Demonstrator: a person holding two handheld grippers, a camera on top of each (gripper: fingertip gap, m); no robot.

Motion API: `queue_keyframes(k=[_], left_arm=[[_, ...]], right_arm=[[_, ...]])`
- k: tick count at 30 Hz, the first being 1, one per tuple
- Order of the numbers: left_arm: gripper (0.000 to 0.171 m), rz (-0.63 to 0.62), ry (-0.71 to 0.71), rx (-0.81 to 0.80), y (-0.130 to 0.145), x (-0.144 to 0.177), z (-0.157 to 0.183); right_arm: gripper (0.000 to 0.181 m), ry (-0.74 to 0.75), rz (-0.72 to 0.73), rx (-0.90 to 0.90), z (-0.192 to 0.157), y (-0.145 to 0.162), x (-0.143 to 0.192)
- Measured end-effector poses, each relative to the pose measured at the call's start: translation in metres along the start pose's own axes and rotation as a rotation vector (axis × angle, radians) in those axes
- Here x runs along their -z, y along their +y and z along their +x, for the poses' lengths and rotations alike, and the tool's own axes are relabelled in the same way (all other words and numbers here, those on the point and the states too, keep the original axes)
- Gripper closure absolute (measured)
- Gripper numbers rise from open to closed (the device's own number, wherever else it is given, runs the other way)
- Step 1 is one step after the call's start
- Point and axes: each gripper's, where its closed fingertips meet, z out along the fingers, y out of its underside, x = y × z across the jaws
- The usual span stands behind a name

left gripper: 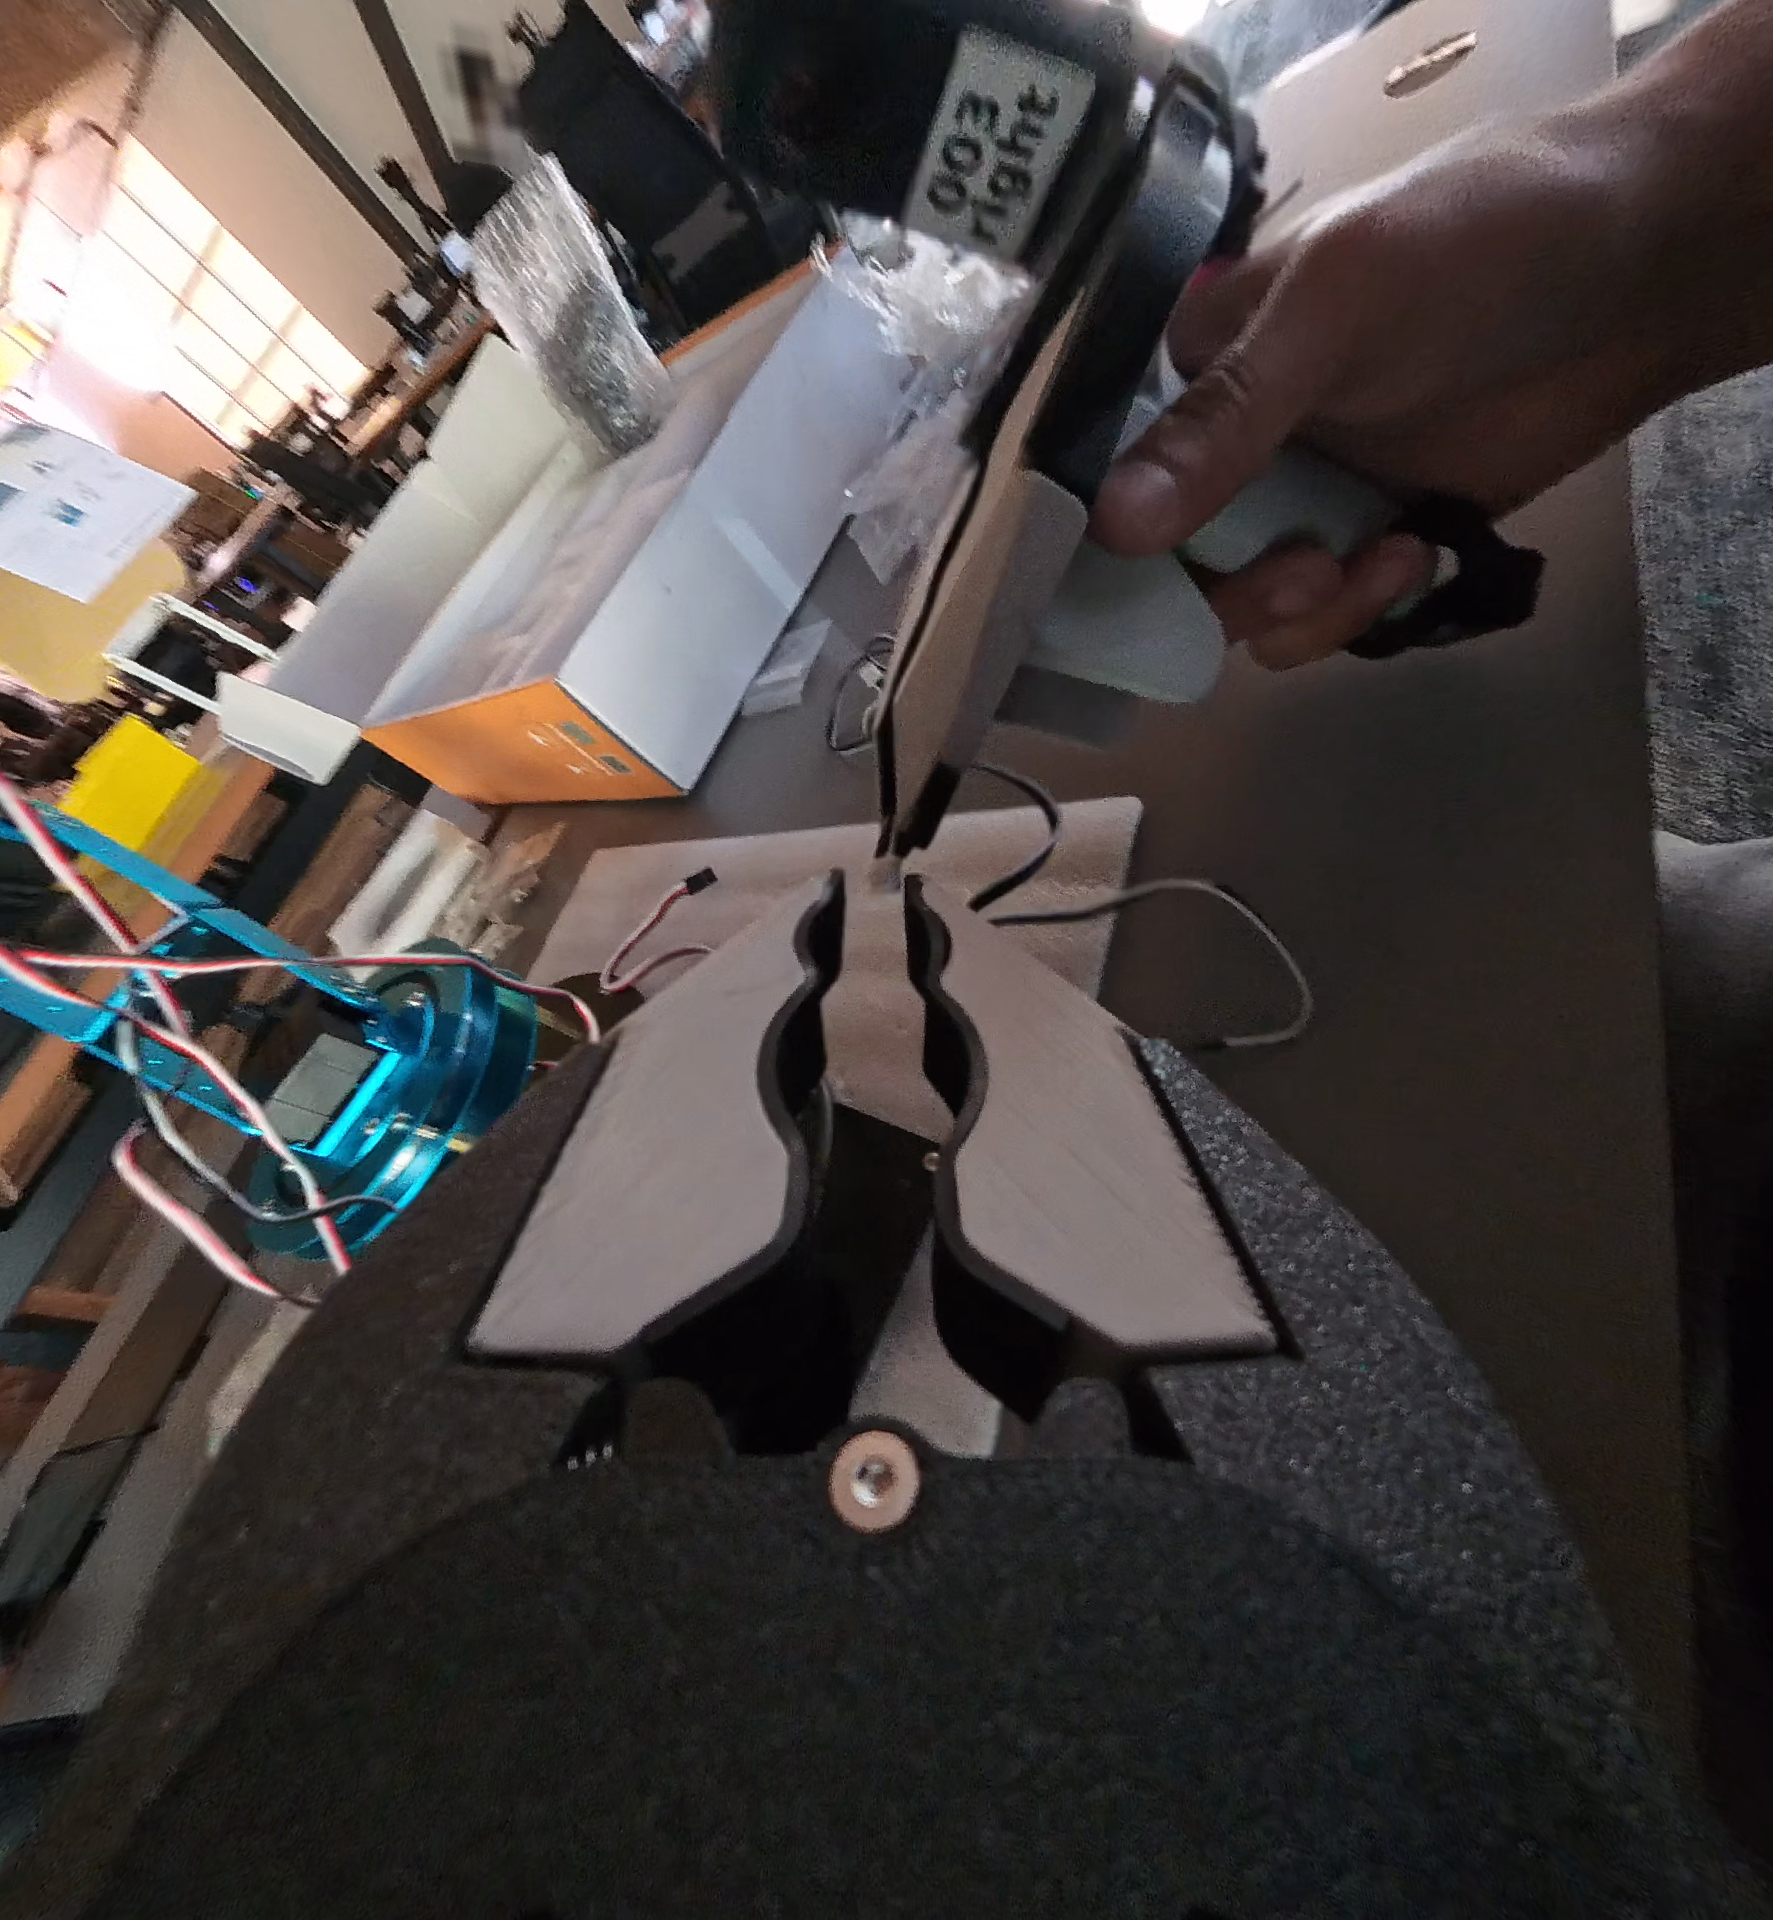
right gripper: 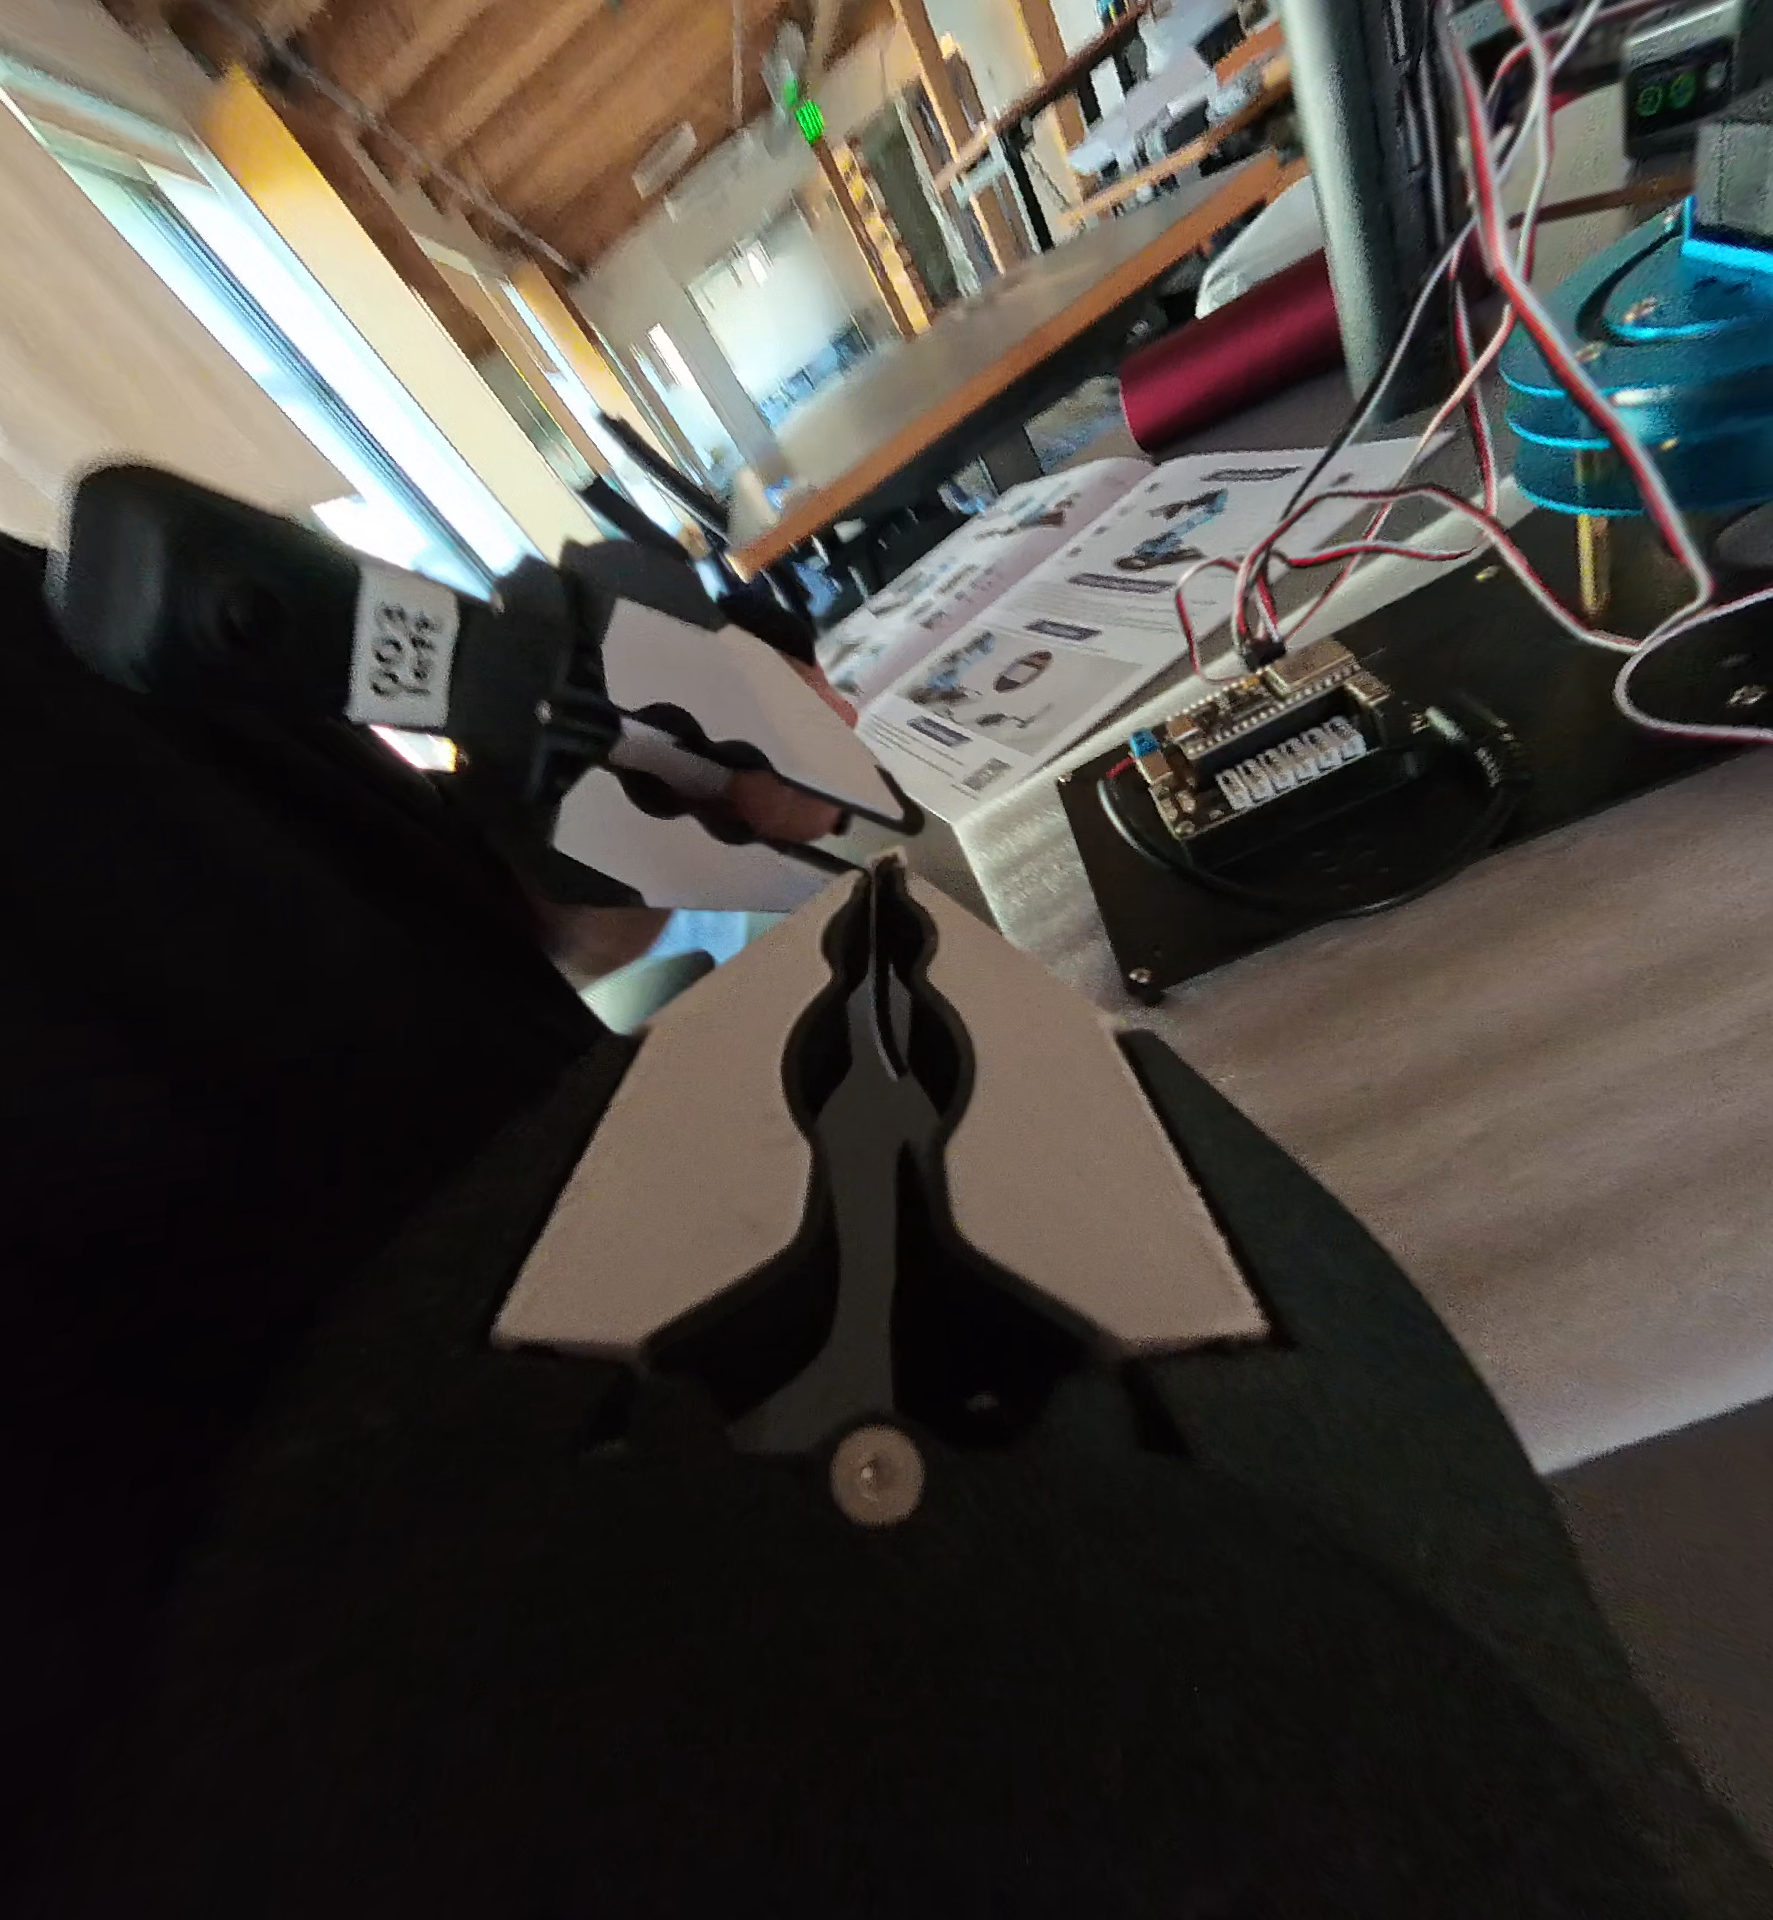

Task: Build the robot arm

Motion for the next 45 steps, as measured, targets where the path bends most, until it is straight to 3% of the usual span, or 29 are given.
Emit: queue_keyframes(k=[6, 8, 11, 19, 26, 30, 37, 45], left_arm=[[0.156, 0.049, -0.058, -0.084, -0.009, 0.005, -0.001], [0.169, 0.057, -0.074, -0.138, -0.011, 0.006, -0.001], [0.169, 0.060, -0.061, -0.140, -0.012, 0.006, -0.001], [0.161, 0.078, -0.073, -0.178, -0.014, 0.006, 0.000], [0.168, 0.070, -0.009, -0.096, -0.010, 0.002, 0.002], [0.169, 0.077, 0.013, -0.057, -0.011, 0.003, 0.003], [0.169, 0.027, -0.059, -0.202, -0.006, 0.001, 0.002], [0.168, -0.019, -0.099, -0.168, 0.002, -0.005, -0.004]], right_arm=[[0.180, -0.150, 0.075, -0.152, -0.013, -0.006, 0.005], [0.180, -0.172, 0.093, -0.184, -0.013, -0.008, 0.006], [0.180, -0.178, 0.097, -0.187, -0.013, -0.008, 0.006], [0.181, -0.168, 0.081, -0.203, -0.011, -0.003, 0.005], [0.180, -0.138, 0.071, -0.152, -0.008, -0.003, 0.003], [0.167, -0.080, 0.023, -0.088, -0.004, -0.002, -0.001], [0.176, -0.127, 0.015, -0.157, -0.004, -0.005, -0.002], [0.175, -0.069, 0.014, -0.175, 0.006, -0.002, -0.005]])
